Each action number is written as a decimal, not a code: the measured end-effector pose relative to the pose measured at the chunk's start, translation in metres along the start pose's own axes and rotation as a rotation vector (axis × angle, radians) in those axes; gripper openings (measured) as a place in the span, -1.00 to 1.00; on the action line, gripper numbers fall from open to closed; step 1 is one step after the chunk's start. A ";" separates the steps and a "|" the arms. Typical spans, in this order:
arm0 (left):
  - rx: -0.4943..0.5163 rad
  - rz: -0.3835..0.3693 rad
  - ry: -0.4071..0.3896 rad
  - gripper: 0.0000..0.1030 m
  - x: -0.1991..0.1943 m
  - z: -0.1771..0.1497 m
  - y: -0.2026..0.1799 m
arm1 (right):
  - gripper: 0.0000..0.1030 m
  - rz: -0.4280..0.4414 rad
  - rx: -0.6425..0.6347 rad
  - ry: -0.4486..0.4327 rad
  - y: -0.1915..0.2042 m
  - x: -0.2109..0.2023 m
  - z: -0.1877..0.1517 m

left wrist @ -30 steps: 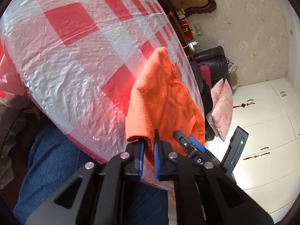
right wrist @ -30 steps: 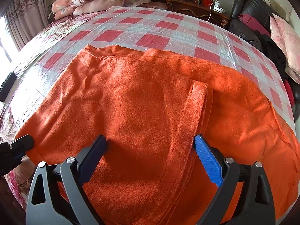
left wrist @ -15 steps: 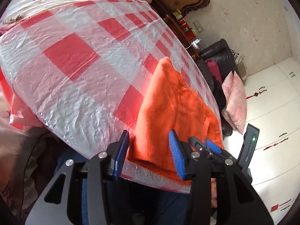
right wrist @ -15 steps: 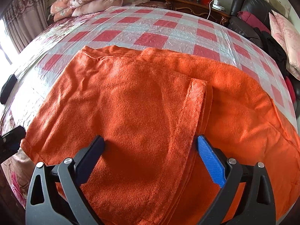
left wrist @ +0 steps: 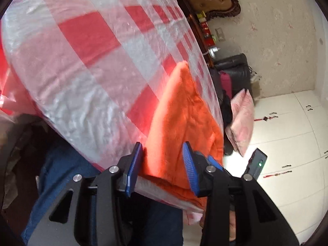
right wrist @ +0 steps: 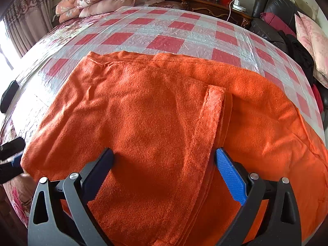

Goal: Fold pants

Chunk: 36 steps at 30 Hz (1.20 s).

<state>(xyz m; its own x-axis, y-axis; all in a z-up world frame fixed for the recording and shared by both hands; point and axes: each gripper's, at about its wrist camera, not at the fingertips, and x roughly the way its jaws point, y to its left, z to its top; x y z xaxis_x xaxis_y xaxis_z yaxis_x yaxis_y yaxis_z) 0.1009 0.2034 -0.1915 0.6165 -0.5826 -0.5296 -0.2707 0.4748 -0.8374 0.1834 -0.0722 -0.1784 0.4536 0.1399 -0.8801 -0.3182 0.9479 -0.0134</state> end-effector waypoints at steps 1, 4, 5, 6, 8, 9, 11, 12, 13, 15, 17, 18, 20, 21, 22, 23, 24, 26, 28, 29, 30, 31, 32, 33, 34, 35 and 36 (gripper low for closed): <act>-0.055 -0.043 0.014 -0.24 0.001 0.001 0.007 | 0.86 0.002 0.001 0.001 0.000 0.000 0.000; -0.210 -0.172 0.095 -0.24 0.009 -0.005 0.028 | 0.86 0.002 0.001 0.000 0.000 0.000 -0.001; -0.250 -0.207 0.115 -0.24 0.013 -0.010 0.033 | 0.87 0.002 0.003 0.001 0.000 0.000 0.000; -0.261 -0.220 0.120 -0.24 0.015 -0.013 0.034 | 0.87 0.002 0.003 0.001 0.000 0.000 0.000; -0.269 -0.244 0.133 -0.24 0.020 -0.017 0.033 | 0.88 0.002 0.005 0.001 0.000 0.001 0.000; -0.284 -0.280 0.144 -0.24 0.025 -0.019 0.033 | 0.88 0.002 0.004 0.001 0.000 0.000 -0.001; -0.251 -0.227 0.095 -0.24 0.021 -0.017 0.029 | 0.88 0.004 0.004 0.004 -0.001 0.001 0.000; -0.206 -0.201 0.074 -0.24 0.019 -0.011 0.024 | 0.89 0.005 0.003 0.004 -0.001 0.001 -0.001; -0.177 -0.192 0.076 -0.24 0.020 -0.008 0.020 | 0.89 0.006 0.003 0.002 -0.002 0.001 -0.001; -0.131 -0.163 0.087 -0.24 0.025 -0.002 0.008 | 0.89 0.005 0.004 0.000 -0.002 0.001 -0.001; -0.055 -0.096 0.062 -0.24 0.025 0.000 -0.007 | 0.89 0.005 0.004 0.001 -0.002 0.001 -0.001; 0.024 -0.006 0.031 -0.24 0.023 -0.002 -0.016 | 0.89 0.005 0.004 0.002 -0.002 0.001 -0.001; 0.061 0.051 0.011 -0.48 0.022 -0.004 -0.020 | 0.89 0.005 0.005 0.003 -0.002 0.001 -0.001; 0.043 0.055 0.010 -0.56 0.022 -0.004 -0.017 | 0.89 0.005 0.003 0.002 -0.002 0.001 -0.001; 0.040 0.068 0.007 -0.74 0.022 -0.003 -0.017 | 0.89 0.005 0.004 0.002 -0.002 0.001 -0.001; 0.049 0.078 0.002 -0.76 0.021 -0.004 -0.017 | 0.89 0.005 0.004 0.003 -0.002 0.001 -0.001; 0.060 0.084 -0.001 -0.78 0.020 -0.005 -0.018 | 0.89 0.005 0.004 0.004 -0.002 0.002 -0.001; 0.099 0.098 -0.009 -0.81 0.016 -0.008 -0.023 | 0.90 0.004 0.006 0.009 -0.002 0.002 0.000; 0.121 0.110 -0.019 -0.81 0.012 -0.007 -0.024 | 0.90 0.003 0.009 0.014 -0.002 0.002 0.000; 0.123 0.107 -0.022 -0.82 0.010 -0.007 -0.025 | 0.90 0.002 0.010 0.017 -0.002 0.002 0.001; 0.122 0.107 -0.025 -0.82 0.010 -0.006 -0.026 | 0.91 0.000 0.011 0.020 -0.001 0.002 0.001; 0.123 0.109 -0.028 -0.82 0.008 -0.007 -0.026 | 0.91 0.000 0.012 0.024 0.000 0.003 0.002; 0.126 0.110 -0.030 -0.82 0.007 -0.007 -0.026 | 0.91 -0.001 0.013 0.029 0.001 0.003 0.002; 0.133 0.118 -0.034 -0.82 0.005 -0.008 -0.026 | 0.91 -0.002 0.011 0.033 0.003 0.003 0.003; 0.146 0.129 -0.039 -0.82 0.002 -0.010 -0.025 | 0.91 -0.002 0.010 0.038 0.004 0.003 0.004; 0.161 0.143 -0.045 -0.82 0.001 -0.011 -0.027 | 0.91 0.000 0.008 0.051 0.005 0.003 0.006; 0.193 0.169 -0.053 -0.82 -0.001 -0.013 -0.031 | 0.89 -0.001 0.006 0.066 0.007 0.003 0.008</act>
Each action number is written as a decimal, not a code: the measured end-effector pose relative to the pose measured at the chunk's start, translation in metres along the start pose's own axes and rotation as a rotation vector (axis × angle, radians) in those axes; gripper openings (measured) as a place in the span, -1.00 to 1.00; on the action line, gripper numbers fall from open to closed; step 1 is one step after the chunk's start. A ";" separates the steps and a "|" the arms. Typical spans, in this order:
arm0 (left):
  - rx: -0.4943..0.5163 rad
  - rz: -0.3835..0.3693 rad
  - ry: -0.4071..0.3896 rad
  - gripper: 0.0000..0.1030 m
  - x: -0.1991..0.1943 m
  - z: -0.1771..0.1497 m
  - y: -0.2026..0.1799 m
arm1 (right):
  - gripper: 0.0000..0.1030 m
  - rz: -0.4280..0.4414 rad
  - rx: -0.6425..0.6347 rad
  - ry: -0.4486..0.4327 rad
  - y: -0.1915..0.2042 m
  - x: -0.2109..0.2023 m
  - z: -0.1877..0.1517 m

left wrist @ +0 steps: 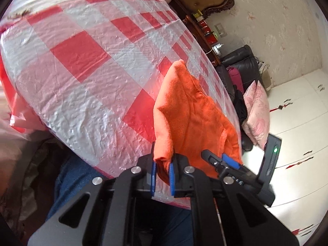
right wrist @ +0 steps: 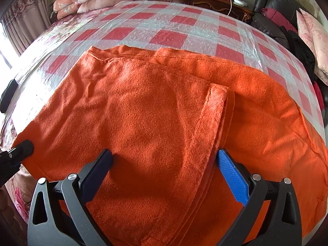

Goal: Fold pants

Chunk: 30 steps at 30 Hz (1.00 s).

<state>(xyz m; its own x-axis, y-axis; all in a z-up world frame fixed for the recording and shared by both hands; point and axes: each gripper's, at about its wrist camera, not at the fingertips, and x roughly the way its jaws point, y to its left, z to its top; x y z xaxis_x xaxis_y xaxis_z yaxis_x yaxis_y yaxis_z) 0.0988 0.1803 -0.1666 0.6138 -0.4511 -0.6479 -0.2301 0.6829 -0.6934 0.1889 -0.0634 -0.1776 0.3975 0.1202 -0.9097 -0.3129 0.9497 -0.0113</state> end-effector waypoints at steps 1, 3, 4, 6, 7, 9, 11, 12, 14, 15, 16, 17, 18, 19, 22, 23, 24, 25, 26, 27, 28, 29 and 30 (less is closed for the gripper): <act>0.041 0.032 -0.010 -0.82 -0.001 0.000 -0.007 | 0.88 -0.005 -0.002 0.012 0.002 -0.001 0.003; 0.119 0.089 -0.038 -0.82 -0.006 -0.004 -0.017 | 0.88 -0.002 -0.009 0.013 0.006 -0.008 0.012; 0.161 0.113 -0.054 -0.82 -0.009 -0.005 -0.023 | 0.88 0.022 -0.014 0.010 0.010 -0.015 0.020; 0.256 0.162 -0.085 -0.82 -0.012 -0.009 -0.037 | 0.89 0.079 -0.030 0.013 0.020 -0.024 0.037; 0.309 0.192 -0.101 -0.82 -0.014 -0.012 -0.046 | 0.89 0.126 -0.043 0.028 0.028 -0.027 0.049; 0.421 0.253 -0.133 -0.82 -0.016 -0.022 -0.066 | 0.89 0.168 -0.060 0.055 0.041 -0.030 0.068; 0.526 0.308 -0.162 -0.82 -0.017 -0.032 -0.082 | 0.89 0.247 -0.063 0.110 0.055 -0.028 0.087; 0.608 0.346 -0.181 -0.82 -0.015 -0.041 -0.093 | 0.89 0.292 -0.061 0.150 0.061 -0.025 0.093; 0.714 0.388 -0.201 -0.82 -0.011 -0.053 -0.108 | 0.89 0.352 -0.061 0.214 0.074 -0.020 0.106; 0.765 0.403 -0.209 -0.82 -0.009 -0.060 -0.115 | 0.89 0.340 -0.082 0.229 0.083 -0.018 0.112; 0.805 0.416 -0.218 -0.82 -0.008 -0.065 -0.121 | 0.89 0.318 -0.101 0.230 0.089 -0.019 0.114; 0.840 0.429 -0.230 -0.82 -0.007 -0.070 -0.126 | 0.89 0.294 -0.123 0.231 0.095 -0.018 0.116; 0.885 0.442 -0.244 -0.82 -0.007 -0.075 -0.132 | 0.89 0.277 -0.144 0.237 0.102 -0.017 0.118; 0.920 0.449 -0.255 -0.82 -0.007 -0.079 -0.136 | 0.89 0.270 -0.152 0.242 0.104 -0.016 0.118; 1.007 0.463 -0.281 -0.82 -0.007 -0.088 -0.153 | 0.87 0.257 -0.155 0.237 0.106 -0.016 0.116; 1.029 0.458 -0.291 -0.82 -0.010 -0.091 -0.158 | 0.65 0.259 -0.149 0.229 0.104 -0.017 0.116; 1.044 0.451 -0.302 -0.83 -0.013 -0.093 -0.164 | 0.38 0.265 -0.142 0.220 0.100 -0.018 0.116; 1.060 0.444 -0.314 -0.83 -0.015 -0.095 -0.171 | -0.23 0.267 -0.131 0.219 0.093 -0.020 0.116; 1.080 0.433 -0.328 -0.83 -0.018 -0.097 -0.178 | -0.48 0.277 -0.111 0.224 0.085 -0.022 0.118; 1.106 0.414 -0.346 -0.83 -0.022 -0.099 -0.189 | -0.55 0.301 -0.081 0.218 0.075 -0.025 0.121; 1.126 0.395 -0.360 -0.83 -0.025 -0.101 -0.200 | -0.69 0.339 -0.047 0.197 0.059 -0.034 0.123; 1.153 0.369 -0.376 -0.83 -0.028 -0.105 -0.213 | -0.73 0.356 -0.019 0.169 0.041 -0.046 0.124; 1.176 0.342 -0.387 -0.83 -0.031 -0.110 -0.226 | -0.73 0.365 0.011 0.135 0.022 -0.060 0.125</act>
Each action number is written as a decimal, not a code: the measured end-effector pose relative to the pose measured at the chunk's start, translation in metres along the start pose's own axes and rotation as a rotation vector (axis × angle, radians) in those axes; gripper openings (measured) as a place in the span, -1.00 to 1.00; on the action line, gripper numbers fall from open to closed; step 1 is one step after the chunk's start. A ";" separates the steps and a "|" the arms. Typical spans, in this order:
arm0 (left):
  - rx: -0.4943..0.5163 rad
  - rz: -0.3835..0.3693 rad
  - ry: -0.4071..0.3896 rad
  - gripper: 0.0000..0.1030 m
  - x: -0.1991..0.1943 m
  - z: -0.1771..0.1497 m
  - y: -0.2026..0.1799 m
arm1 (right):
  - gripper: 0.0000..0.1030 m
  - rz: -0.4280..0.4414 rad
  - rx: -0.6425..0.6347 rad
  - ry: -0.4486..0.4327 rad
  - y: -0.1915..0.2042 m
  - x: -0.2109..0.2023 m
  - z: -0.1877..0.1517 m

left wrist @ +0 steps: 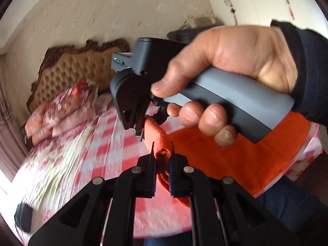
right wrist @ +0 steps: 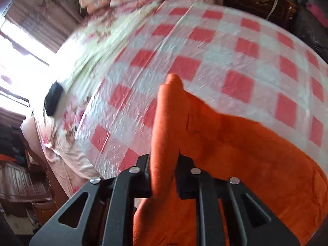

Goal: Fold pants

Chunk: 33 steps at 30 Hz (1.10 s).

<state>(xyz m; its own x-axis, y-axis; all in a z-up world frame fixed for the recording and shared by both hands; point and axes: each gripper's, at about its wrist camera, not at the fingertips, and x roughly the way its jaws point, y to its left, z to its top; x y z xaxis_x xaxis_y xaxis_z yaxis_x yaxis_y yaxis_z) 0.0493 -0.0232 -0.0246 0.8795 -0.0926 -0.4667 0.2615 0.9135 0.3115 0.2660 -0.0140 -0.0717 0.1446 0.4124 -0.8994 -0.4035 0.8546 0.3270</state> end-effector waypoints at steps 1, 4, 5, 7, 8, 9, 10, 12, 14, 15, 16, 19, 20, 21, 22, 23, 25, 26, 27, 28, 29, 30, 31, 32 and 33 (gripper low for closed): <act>0.015 -0.021 -0.026 -0.83 -0.005 0.010 -0.008 | -0.74 0.008 0.017 -0.027 -0.011 -0.015 -0.001; 0.091 -0.100 -0.104 -0.83 -0.015 0.038 -0.047 | -0.74 0.031 0.088 -0.113 -0.060 -0.068 -0.015; 0.123 -0.136 -0.129 -0.83 -0.017 0.045 -0.066 | -0.74 0.032 0.115 -0.134 -0.079 -0.082 -0.023; 0.179 -0.187 -0.164 -0.83 -0.019 0.053 -0.100 | -0.74 0.031 0.178 -0.171 -0.122 -0.109 -0.044; 0.217 -0.217 -0.178 -0.83 -0.017 0.055 -0.123 | -0.74 0.024 0.208 -0.187 -0.146 -0.119 -0.057; 0.245 -0.239 -0.188 -0.83 -0.016 0.055 -0.144 | -0.74 0.020 0.227 -0.196 -0.160 -0.124 -0.064; 0.269 -0.251 -0.196 -0.83 -0.015 0.054 -0.164 | -0.74 0.012 0.271 -0.209 -0.190 -0.131 -0.080; 0.351 -0.262 -0.205 -0.83 -0.006 0.045 -0.213 | -0.74 0.007 0.310 -0.217 -0.224 -0.131 -0.100; 0.397 -0.261 -0.198 -0.83 0.002 0.036 -0.250 | -0.74 0.000 0.364 -0.208 -0.269 -0.120 -0.125; 0.436 -0.248 -0.192 -0.83 0.009 0.028 -0.273 | -0.74 0.007 0.369 -0.203 -0.281 -0.113 -0.134; 0.461 -0.239 -0.184 -0.83 0.014 0.019 -0.289 | -0.74 0.024 0.366 -0.196 -0.297 -0.103 -0.143; 0.522 -0.207 -0.134 -0.73 0.031 -0.007 -0.314 | -0.62 0.040 0.398 -0.166 -0.329 -0.071 -0.164; 0.533 -0.197 -0.132 -0.65 0.032 -0.010 -0.317 | -0.60 0.063 0.405 -0.165 -0.333 -0.064 -0.169; 0.539 -0.189 -0.133 -0.57 0.031 -0.011 -0.321 | -0.54 0.089 0.402 -0.183 -0.336 -0.064 -0.172; 0.541 -0.178 -0.135 -0.32 0.029 -0.012 -0.322 | -0.31 0.113 0.387 -0.197 -0.336 -0.067 -0.175; 0.538 -0.169 -0.134 -0.21 0.027 -0.014 -0.322 | 0.05 0.130 0.372 -0.208 -0.335 -0.071 -0.177; 0.544 -0.169 -0.117 -0.21 0.026 -0.020 -0.323 | 0.57 0.105 0.349 -0.245 -0.330 -0.082 -0.181; 0.559 -0.164 -0.115 -0.21 0.024 -0.024 -0.326 | 0.57 0.079 0.328 -0.268 -0.326 -0.088 -0.182; 0.568 -0.159 -0.116 -0.21 0.023 -0.027 -0.328 | 0.57 0.073 0.313 -0.272 -0.323 -0.091 -0.183; 0.569 -0.155 -0.116 -0.21 0.024 -0.028 -0.327 | 0.56 0.071 0.301 -0.267 -0.321 -0.092 -0.187; 0.568 -0.149 -0.112 -0.21 0.025 -0.027 -0.330 | 0.56 0.069 0.298 -0.266 -0.319 -0.093 -0.189; 0.565 -0.148 -0.112 -0.21 0.026 -0.029 -0.327 | 0.55 0.069 0.295 -0.267 -0.319 -0.092 -0.191; 0.565 -0.148 -0.114 -0.24 0.027 -0.031 -0.326 | 0.45 0.076 0.287 -0.271 -0.319 -0.092 -0.193; 0.573 -0.144 -0.114 -0.37 0.027 -0.032 -0.329 | 0.28 0.077 0.281 -0.268 -0.320 -0.092 -0.195; 0.581 -0.148 -0.107 -0.49 0.028 -0.033 -0.327 | 0.13 0.071 0.280 -0.262 -0.321 -0.092 -0.199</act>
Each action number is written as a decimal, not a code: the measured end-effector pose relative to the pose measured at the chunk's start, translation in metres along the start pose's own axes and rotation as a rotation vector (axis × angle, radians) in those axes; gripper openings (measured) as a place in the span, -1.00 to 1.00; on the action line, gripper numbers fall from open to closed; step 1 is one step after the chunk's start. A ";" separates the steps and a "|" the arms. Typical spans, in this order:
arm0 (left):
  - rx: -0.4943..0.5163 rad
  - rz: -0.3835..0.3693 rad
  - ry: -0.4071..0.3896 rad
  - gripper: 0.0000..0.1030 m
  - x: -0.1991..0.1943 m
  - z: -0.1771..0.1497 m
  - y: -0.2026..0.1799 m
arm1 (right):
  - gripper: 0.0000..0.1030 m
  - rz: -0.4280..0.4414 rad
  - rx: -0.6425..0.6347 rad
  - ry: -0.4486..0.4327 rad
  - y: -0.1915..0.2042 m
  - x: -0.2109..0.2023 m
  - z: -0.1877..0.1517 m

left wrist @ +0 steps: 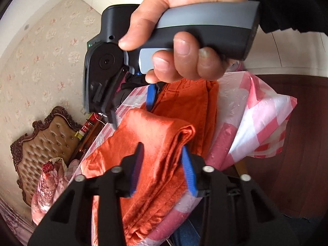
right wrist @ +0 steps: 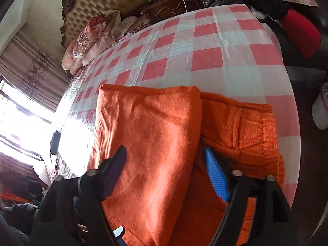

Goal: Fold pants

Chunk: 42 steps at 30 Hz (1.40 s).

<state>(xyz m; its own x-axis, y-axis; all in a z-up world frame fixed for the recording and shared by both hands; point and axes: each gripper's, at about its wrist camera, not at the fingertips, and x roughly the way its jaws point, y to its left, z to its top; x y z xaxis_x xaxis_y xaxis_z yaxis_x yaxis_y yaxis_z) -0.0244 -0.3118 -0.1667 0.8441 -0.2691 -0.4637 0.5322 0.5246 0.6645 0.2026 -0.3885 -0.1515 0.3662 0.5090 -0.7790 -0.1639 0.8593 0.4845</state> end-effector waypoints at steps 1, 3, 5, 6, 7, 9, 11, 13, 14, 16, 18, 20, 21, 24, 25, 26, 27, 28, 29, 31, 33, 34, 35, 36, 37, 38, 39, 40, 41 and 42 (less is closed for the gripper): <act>0.007 -0.010 0.010 -0.72 0.002 0.000 -0.001 | -0.18 -0.013 -0.008 0.014 -0.001 0.003 -0.002; 0.015 -0.011 0.019 -0.80 0.006 0.001 -0.001 | -0.64 -0.014 -0.018 0.031 -0.002 0.008 -0.004; 0.012 -0.004 0.014 -0.83 0.004 0.002 0.001 | -0.84 -0.026 -0.027 0.032 -0.001 0.010 -0.005; 0.006 0.010 0.001 -0.83 0.000 0.003 0.006 | -0.85 -0.021 -0.030 0.027 -0.001 0.007 -0.005; 0.004 0.022 -0.010 -0.83 -0.002 0.005 0.009 | -0.87 -0.009 -0.037 0.015 0.002 0.002 -0.004; 0.003 0.050 -0.037 -0.83 -0.009 0.012 0.018 | -0.87 0.003 -0.058 -0.011 0.008 -0.010 -0.001; 0.006 0.062 -0.058 -0.83 -0.013 0.022 0.027 | -0.87 0.006 -0.081 -0.034 0.015 -0.024 0.005; 0.024 0.060 -0.074 -0.83 -0.014 0.032 0.030 | -0.87 -0.003 -0.096 -0.052 0.018 -0.037 0.009; 0.031 0.057 -0.084 -0.83 -0.014 0.036 0.031 | -0.87 -0.006 -0.100 -0.059 0.018 -0.042 0.010; 0.041 0.045 -0.104 -0.83 -0.014 0.046 0.031 | -0.88 -0.016 -0.107 -0.081 0.017 -0.054 0.011; 0.055 0.032 -0.123 -0.83 -0.014 0.055 0.027 | -0.88 -0.022 -0.101 -0.097 0.012 -0.062 0.013; 0.073 0.016 -0.137 -0.83 -0.010 0.061 0.020 | -0.87 -0.032 -0.084 -0.105 0.001 -0.067 0.013; 0.088 0.007 -0.141 -0.83 -0.006 0.063 0.014 | -0.88 -0.039 -0.069 -0.107 -0.007 -0.069 0.013; 0.104 -0.023 -0.138 -0.83 0.005 0.067 0.000 | -0.87 -0.066 -0.042 -0.103 -0.023 -0.068 0.009; 0.107 -0.031 -0.135 -0.83 0.009 0.068 -0.001 | -0.88 -0.086 -0.039 -0.100 -0.028 -0.066 0.007; 0.110 -0.035 -0.133 -0.83 0.012 0.069 -0.003 | -0.88 -0.102 -0.038 -0.096 -0.032 -0.064 0.004; 0.110 -0.044 -0.128 -0.83 0.016 0.069 -0.006 | -0.88 -0.110 -0.037 -0.095 -0.035 -0.063 0.000; 0.109 -0.050 -0.122 -0.83 0.019 0.070 -0.010 | -0.88 -0.120 -0.033 -0.094 -0.040 -0.059 -0.003; 0.111 -0.055 -0.117 -0.83 0.023 0.069 -0.012 | -0.87 -0.124 -0.028 -0.093 -0.044 -0.058 -0.006; 0.112 -0.077 -0.112 -0.78 0.031 0.068 -0.011 | -0.87 -0.157 -0.026 -0.093 -0.051 -0.052 -0.010; 0.086 -0.137 -0.104 -0.66 0.032 0.065 -0.009 | -0.82 -0.207 -0.038 -0.103 -0.054 -0.047 -0.014; 0.068 -0.146 -0.094 -0.58 0.032 0.062 -0.005 | -0.81 -0.215 -0.042 -0.103 -0.053 -0.047 -0.017; 0.032 -0.168 -0.092 -0.47 0.029 0.060 0.003 | -0.75 -0.223 -0.048 -0.111 -0.053 -0.047 -0.019; -0.001 -0.188 -0.098 -0.38 0.025 0.057 0.012 | -0.69 -0.234 -0.053 -0.121 -0.052 -0.048 -0.021; -0.041 -0.204 -0.105 -0.17 0.019 0.054 0.023 | -0.40 -0.260 -0.062 -0.133 -0.049 -0.050 -0.022; -0.080 -0.212 -0.110 -0.04 0.014 0.049 0.034 | -0.05 -0.315 -0.072 -0.150 -0.046 -0.052 -0.025; -0.154 -0.227 -0.114 -0.01 0.007 0.041 0.055 | 0.01 -0.387 -0.081 -0.178 -0.042 -0.056 -0.028; -0.217 -0.230 -0.111 -0.01 0.003 0.034 0.070 | 0.02 -0.415 -0.087 -0.198 -0.040 -0.059 -0.031; -0.294 -0.220 -0.099 -0.01 0.001 0.024 0.089 | 0.03 -0.425 -0.089 -0.211 -0.039 -0.062 -0.034; -0.393 -0.207 -0.079 -0.01 0.000 0.010 0.115 | 0.03 -0.425 -0.086 -0.209 -0.039 -0.061 -0.039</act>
<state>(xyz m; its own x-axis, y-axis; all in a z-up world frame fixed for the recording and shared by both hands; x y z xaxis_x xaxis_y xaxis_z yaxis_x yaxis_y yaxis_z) 0.0376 -0.2598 -0.0845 0.7327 -0.4541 -0.5070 0.6389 0.7157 0.2822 0.1511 -0.4510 -0.1377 0.5920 0.0985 -0.7999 -0.0321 0.9946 0.0987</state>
